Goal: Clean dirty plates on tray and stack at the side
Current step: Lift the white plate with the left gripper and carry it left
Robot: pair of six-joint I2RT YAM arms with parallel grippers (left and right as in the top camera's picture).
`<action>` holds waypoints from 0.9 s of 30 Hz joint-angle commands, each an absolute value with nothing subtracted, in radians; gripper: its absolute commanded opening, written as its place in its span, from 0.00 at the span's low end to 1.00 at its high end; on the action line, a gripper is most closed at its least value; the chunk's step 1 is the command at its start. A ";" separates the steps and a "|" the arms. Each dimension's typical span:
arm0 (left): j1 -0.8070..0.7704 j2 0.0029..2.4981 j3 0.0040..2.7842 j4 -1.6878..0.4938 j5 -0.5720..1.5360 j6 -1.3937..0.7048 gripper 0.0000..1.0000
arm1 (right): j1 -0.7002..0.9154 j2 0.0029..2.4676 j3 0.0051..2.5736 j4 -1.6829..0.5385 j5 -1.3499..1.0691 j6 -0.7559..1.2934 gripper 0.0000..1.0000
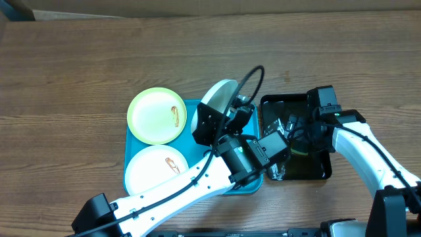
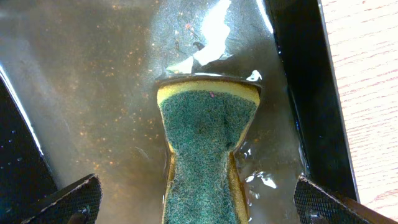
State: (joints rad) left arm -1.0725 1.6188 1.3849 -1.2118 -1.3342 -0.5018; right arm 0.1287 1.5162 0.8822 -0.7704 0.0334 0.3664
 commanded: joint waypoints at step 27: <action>-1.079 1.596 1.413 -1.162 -1.252 -0.558 0.04 | 0.128 1.515 0.883 -0.765 0.044 0.371 1.00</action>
